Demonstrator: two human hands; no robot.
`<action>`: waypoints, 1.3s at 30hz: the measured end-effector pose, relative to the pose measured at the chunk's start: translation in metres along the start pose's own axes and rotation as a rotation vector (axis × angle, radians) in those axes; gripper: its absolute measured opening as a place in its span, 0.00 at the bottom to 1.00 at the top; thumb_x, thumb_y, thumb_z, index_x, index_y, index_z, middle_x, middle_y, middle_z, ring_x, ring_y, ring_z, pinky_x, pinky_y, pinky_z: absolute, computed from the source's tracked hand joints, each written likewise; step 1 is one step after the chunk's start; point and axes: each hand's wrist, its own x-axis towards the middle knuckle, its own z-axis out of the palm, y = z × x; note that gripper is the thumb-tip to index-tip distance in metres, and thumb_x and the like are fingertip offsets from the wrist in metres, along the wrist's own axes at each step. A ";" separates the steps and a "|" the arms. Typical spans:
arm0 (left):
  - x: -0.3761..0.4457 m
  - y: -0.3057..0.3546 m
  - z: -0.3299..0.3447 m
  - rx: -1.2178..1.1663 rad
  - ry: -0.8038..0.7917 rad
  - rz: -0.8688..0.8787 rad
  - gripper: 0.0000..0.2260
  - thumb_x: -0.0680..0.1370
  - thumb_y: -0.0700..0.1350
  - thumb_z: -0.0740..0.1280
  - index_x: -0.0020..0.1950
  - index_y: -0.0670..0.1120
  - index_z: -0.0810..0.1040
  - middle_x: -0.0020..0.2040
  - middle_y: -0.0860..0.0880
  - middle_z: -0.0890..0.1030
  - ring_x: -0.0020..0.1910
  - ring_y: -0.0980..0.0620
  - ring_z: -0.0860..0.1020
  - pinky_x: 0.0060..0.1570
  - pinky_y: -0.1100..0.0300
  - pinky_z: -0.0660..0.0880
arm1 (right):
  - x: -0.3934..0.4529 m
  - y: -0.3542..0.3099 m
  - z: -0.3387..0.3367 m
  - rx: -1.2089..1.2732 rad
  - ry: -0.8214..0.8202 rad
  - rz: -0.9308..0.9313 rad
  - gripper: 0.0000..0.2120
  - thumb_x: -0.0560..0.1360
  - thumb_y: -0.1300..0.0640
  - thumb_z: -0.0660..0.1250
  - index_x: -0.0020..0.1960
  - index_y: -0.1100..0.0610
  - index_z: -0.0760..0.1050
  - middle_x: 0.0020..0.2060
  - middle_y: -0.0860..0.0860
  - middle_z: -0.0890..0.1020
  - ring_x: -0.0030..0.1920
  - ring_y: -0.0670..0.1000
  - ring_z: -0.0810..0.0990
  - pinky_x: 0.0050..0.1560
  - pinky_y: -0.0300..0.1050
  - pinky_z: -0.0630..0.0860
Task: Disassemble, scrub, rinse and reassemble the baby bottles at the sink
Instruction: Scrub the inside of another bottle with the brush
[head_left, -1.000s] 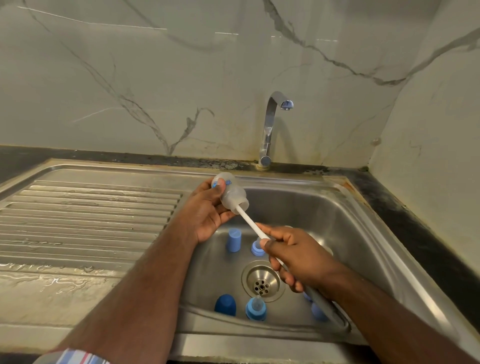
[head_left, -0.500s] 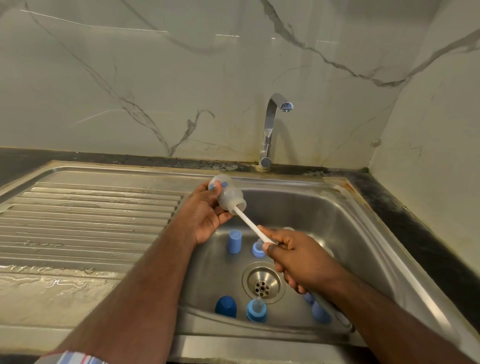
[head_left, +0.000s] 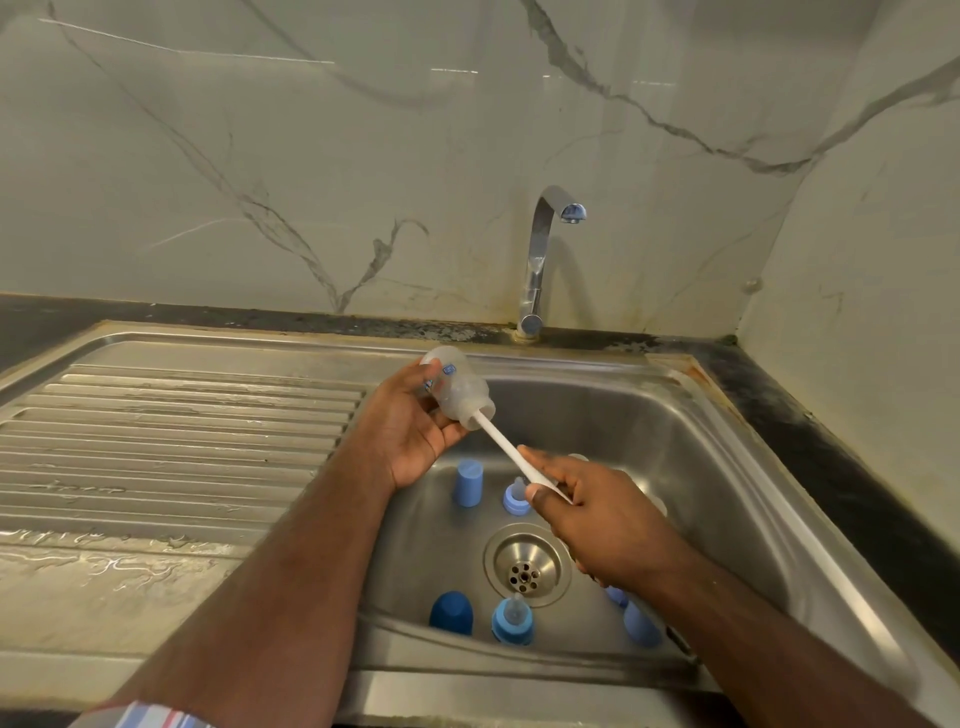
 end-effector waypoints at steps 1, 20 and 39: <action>-0.001 0.000 0.002 0.015 0.013 -0.009 0.21 0.79 0.46 0.69 0.70 0.40 0.72 0.66 0.34 0.77 0.59 0.35 0.82 0.48 0.42 0.83 | 0.001 0.002 0.000 -0.058 0.016 -0.014 0.19 0.82 0.50 0.62 0.72 0.37 0.70 0.42 0.45 0.83 0.35 0.45 0.81 0.32 0.34 0.76; -0.006 -0.002 0.009 0.046 0.059 0.019 0.16 0.80 0.40 0.66 0.67 0.43 0.71 0.64 0.35 0.75 0.53 0.37 0.84 0.43 0.45 0.84 | 0.000 0.000 0.001 0.022 0.046 0.028 0.19 0.82 0.50 0.61 0.72 0.39 0.70 0.33 0.46 0.79 0.25 0.39 0.76 0.26 0.31 0.68; 0.000 -0.002 0.005 0.082 -0.023 0.064 0.16 0.83 0.38 0.64 0.71 0.43 0.71 0.66 0.35 0.77 0.54 0.35 0.84 0.44 0.42 0.83 | 0.002 -0.006 -0.002 0.716 -0.093 0.240 0.14 0.82 0.57 0.63 0.67 0.48 0.75 0.36 0.55 0.77 0.25 0.48 0.70 0.22 0.39 0.66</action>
